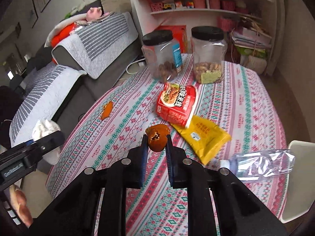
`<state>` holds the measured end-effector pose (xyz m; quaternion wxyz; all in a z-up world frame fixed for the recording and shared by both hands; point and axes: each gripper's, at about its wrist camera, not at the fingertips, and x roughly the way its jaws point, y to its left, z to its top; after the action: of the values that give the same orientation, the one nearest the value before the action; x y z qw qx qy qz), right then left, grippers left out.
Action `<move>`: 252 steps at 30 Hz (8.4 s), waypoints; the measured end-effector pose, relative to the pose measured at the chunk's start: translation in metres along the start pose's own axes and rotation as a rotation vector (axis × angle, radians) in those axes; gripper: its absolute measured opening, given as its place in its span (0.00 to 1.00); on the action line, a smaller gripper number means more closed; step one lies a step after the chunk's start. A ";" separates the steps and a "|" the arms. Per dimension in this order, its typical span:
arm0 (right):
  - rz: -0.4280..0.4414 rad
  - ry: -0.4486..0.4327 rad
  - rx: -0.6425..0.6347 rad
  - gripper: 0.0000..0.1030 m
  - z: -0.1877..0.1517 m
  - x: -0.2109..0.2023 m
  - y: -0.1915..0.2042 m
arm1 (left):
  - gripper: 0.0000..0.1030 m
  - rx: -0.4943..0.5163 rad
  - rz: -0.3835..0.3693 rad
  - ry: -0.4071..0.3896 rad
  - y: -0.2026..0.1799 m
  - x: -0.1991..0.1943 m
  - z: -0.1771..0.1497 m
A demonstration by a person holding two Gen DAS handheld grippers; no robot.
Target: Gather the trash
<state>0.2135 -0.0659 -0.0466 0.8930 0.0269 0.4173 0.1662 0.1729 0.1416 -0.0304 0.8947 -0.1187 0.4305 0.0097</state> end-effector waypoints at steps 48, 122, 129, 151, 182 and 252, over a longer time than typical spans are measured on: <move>-0.439 -0.251 0.370 0.39 -0.062 -0.154 -0.260 | 0.43 0.312 -0.274 0.020 -0.274 0.053 -0.051; -0.486 -0.087 0.034 0.93 -0.012 -0.012 -0.078 | 0.89 0.094 0.394 0.101 0.010 0.180 0.063; -0.417 -0.017 -0.026 0.93 -0.013 0.018 -0.069 | 0.80 0.041 0.380 0.175 0.046 0.220 0.066; -0.219 0.301 0.329 0.93 0.082 0.193 -0.031 | 0.18 -0.012 0.156 0.175 0.079 0.224 0.084; -0.027 0.055 0.194 0.81 0.048 0.031 -0.024 | 0.18 0.039 0.067 0.034 0.055 0.074 0.088; 0.128 0.478 0.177 0.94 -0.124 -0.004 -0.134 | 0.19 0.161 -0.034 0.014 -0.078 0.029 -0.012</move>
<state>0.1545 -0.2045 -0.1491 0.7509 0.0914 0.6268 0.1869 0.1915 0.0613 -0.0438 0.8984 -0.0534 0.4341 -0.0409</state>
